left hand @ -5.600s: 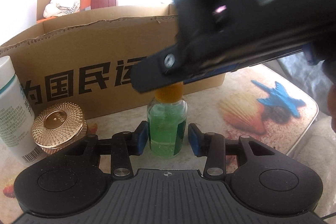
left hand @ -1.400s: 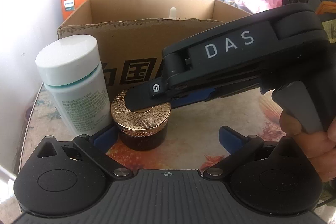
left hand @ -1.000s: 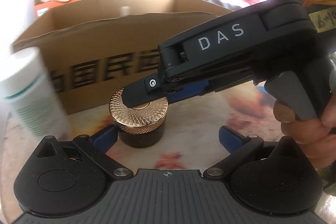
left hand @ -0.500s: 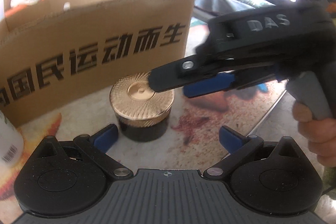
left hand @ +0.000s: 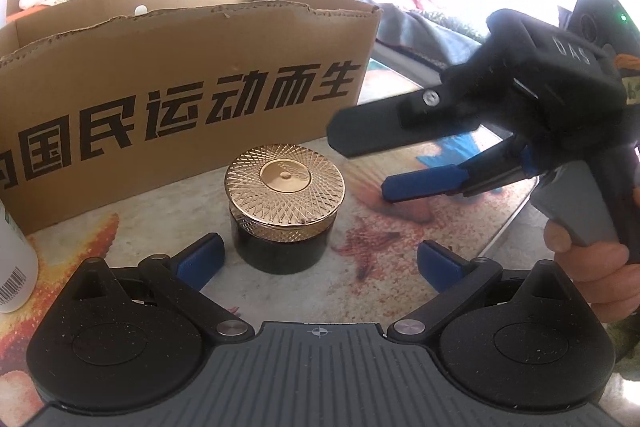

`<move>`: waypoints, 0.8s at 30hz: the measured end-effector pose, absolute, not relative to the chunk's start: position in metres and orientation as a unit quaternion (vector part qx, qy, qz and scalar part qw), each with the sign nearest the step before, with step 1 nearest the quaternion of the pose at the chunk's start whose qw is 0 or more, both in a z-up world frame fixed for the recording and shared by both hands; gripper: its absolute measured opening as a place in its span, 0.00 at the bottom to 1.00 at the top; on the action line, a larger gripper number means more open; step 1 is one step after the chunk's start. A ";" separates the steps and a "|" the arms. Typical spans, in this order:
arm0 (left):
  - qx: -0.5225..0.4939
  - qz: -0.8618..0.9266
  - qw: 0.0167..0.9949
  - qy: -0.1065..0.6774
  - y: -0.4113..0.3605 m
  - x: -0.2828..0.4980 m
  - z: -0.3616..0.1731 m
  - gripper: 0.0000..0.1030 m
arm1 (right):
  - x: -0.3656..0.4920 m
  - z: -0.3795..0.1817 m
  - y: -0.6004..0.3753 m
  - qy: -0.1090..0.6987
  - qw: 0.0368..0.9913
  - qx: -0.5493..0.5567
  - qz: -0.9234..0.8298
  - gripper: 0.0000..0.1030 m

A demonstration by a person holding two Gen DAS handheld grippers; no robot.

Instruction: Organize rigid objects

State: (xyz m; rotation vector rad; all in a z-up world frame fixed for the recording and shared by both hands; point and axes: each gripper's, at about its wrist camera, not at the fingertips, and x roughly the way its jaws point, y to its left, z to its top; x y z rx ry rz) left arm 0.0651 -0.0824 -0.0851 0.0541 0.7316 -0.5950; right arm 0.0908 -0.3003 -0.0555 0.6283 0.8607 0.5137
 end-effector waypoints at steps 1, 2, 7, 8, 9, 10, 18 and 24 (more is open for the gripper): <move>0.023 -0.286 0.889 0.356 -0.081 0.066 -0.085 1.00 | 0.091 -0.055 -0.301 0.407 0.830 0.297 0.241 1.00; 0.019 -0.285 0.888 0.359 -0.080 0.070 -0.084 1.00 | 0.091 -0.055 -0.301 0.408 0.829 0.299 0.239 1.00; 0.007 -0.287 0.885 0.367 -0.075 0.071 -0.082 1.00 | 0.088 -0.056 -0.302 0.405 0.830 0.293 0.246 1.00; 0.003 -0.290 0.885 0.365 -0.073 0.070 -0.082 1.00 | 0.088 -0.056 -0.301 0.405 0.832 0.289 0.247 1.00; 0.002 -0.293 0.884 0.363 -0.076 0.065 -0.077 1.00 | 0.088 -0.055 -0.299 0.406 0.833 0.284 0.247 1.00; 0.001 -0.296 0.884 0.363 -0.074 0.064 -0.077 1.00 | 0.089 -0.054 -0.298 0.409 0.834 0.278 0.246 1.00; -0.022 -0.305 0.876 0.373 -0.074 0.068 -0.076 1.00 | 0.092 -0.045 -0.280 0.431 0.843 0.219 0.237 1.00; -0.003 -0.306 0.874 0.377 -0.080 0.069 -0.076 1.00 | 0.091 -0.040 -0.266 0.431 0.853 0.195 0.222 0.91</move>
